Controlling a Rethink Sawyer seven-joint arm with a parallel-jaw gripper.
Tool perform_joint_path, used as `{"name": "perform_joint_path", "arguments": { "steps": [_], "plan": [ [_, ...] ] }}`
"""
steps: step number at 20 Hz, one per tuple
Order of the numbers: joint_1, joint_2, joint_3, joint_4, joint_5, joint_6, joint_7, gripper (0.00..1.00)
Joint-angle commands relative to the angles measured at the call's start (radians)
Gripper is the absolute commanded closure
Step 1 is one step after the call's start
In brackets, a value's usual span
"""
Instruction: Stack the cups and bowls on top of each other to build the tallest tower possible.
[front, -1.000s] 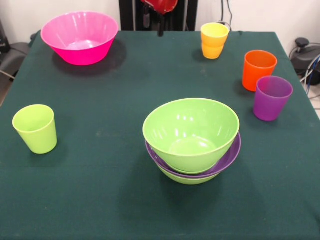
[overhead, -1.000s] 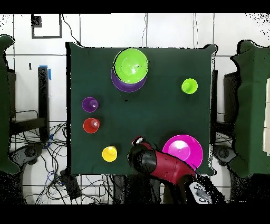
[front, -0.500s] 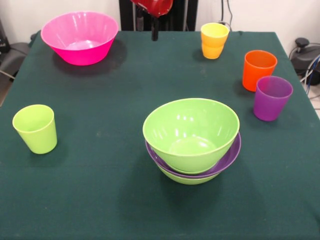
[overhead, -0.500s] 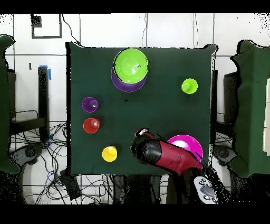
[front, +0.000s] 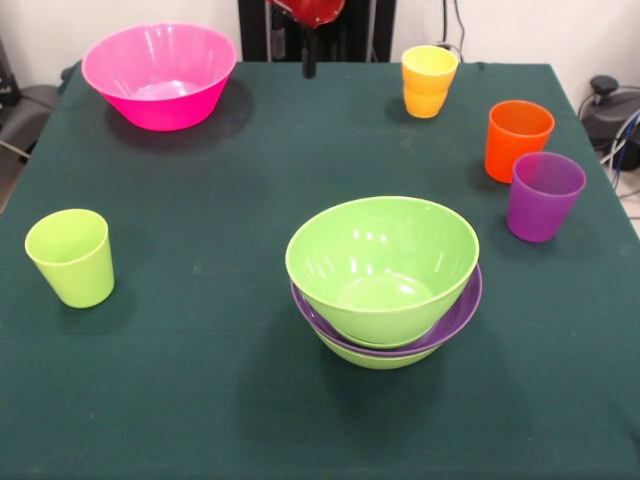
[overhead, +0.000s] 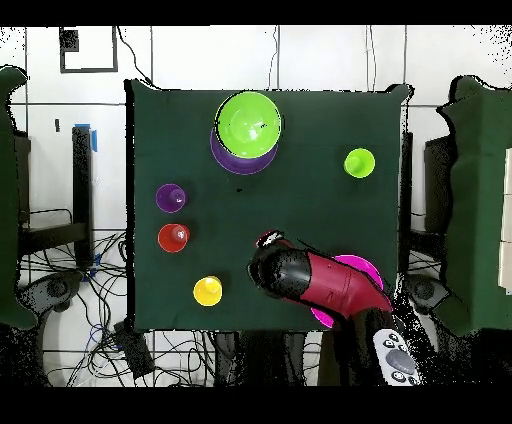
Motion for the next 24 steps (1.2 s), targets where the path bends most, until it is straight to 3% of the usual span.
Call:
{"name": "perform_joint_path", "arguments": {
  "steps": [1, 13, 24],
  "plan": [
    [0.0, -0.054, 0.098, -0.092, 0.003, 0.204, -0.04, 0.0],
    [-0.095, -0.065, 0.149, -0.126, -0.034, 0.268, -0.113, 0.0],
    [-0.227, 0.057, 0.21, -0.181, -0.136, 0.176, -0.194, 0.0]
  ]
}}
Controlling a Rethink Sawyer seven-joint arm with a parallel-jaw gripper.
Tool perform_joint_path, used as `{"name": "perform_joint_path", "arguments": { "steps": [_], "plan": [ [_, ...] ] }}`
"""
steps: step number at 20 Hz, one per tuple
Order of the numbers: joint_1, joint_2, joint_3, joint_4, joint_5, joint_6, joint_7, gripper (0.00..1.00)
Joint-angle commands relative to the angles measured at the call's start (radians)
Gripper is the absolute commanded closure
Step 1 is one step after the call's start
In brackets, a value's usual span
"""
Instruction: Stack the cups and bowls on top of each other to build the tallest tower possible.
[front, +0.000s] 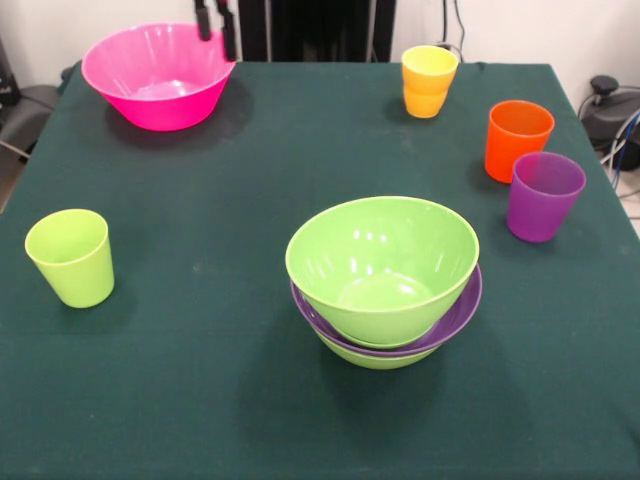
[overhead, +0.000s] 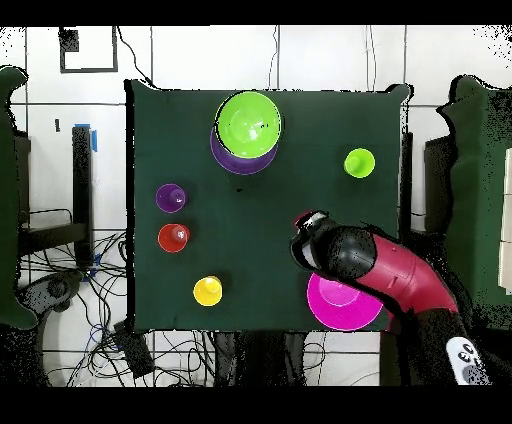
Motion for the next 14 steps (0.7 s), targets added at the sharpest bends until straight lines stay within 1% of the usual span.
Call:
{"name": "perform_joint_path", "arguments": {
  "steps": [1, 6, 10, 14],
  "plan": [
    [-0.043, 0.117, 0.122, -0.061, -0.124, -0.003, -0.195, 0.0],
    [-0.079, 0.14, 0.137, -0.076, -0.194, -0.016, -0.21, 0.0],
    [-0.102, 0.146, 0.158, -0.066, -0.222, -0.029, -0.192, 0.0],
    [-0.106, 0.144, 0.173, -0.058, -0.236, -0.034, -0.158, 0.0]
  ]
}}
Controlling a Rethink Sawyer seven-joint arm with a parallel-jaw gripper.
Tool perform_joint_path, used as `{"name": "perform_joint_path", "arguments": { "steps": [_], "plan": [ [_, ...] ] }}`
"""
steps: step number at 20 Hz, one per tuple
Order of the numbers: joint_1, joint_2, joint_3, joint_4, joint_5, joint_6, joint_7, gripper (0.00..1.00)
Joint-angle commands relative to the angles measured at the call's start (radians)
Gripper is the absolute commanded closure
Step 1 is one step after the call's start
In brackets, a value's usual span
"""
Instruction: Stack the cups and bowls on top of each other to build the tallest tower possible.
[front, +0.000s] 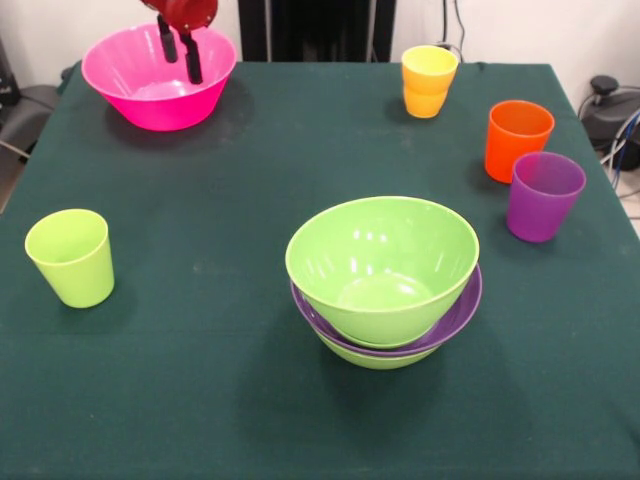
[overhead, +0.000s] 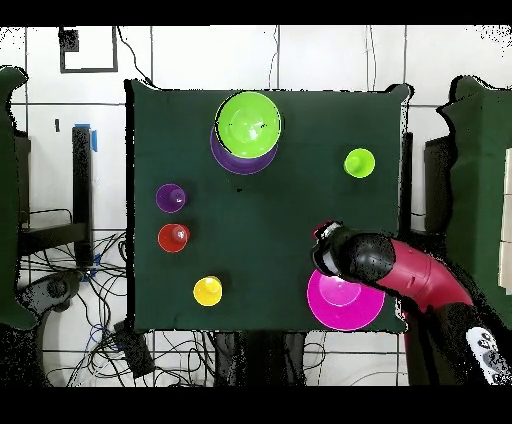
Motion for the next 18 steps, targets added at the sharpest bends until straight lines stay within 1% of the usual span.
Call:
{"name": "perform_joint_path", "arguments": {
  "steps": [1, 4, 12, 15, 18],
  "plan": [
    [0.004, 0.053, 0.126, -0.023, -0.094, -0.036, -0.151, 0.0],
    [0.005, 0.043, 0.134, -0.014, -0.094, -0.035, -0.131, 0.0],
    [0.012, -0.012, 0.148, 0.002, -0.074, 0.022, -0.116, 0.0],
    [0.012, 0.004, 0.148, -0.004, -0.084, 0.009, -0.111, 0.0],
    [0.008, 0.038, 0.146, -0.013, -0.104, -0.026, -0.105, 0.0]
  ]
}}
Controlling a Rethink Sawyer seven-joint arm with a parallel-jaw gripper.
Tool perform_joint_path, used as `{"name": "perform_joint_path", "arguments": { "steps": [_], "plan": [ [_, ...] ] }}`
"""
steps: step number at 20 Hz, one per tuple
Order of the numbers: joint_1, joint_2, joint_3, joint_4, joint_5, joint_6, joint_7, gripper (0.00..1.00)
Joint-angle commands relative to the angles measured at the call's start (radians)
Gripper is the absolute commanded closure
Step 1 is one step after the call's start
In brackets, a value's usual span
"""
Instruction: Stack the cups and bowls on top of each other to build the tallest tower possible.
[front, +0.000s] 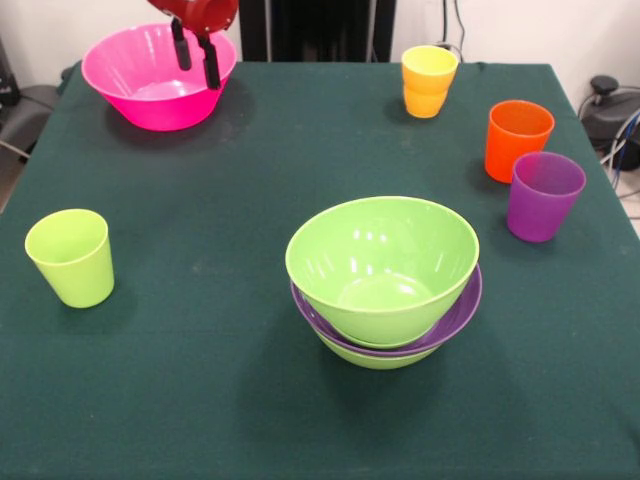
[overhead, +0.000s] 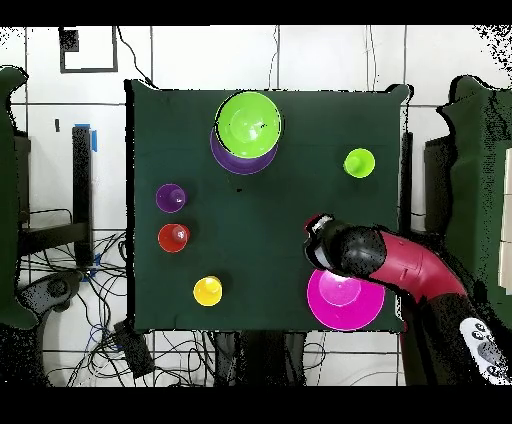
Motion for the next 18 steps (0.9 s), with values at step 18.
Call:
{"name": "perform_joint_path", "arguments": {
  "steps": [18],
  "plan": [
    [-0.001, 0.143, 0.075, -0.043, -0.14, -0.102, -0.089, 0.0]
  ]
}}
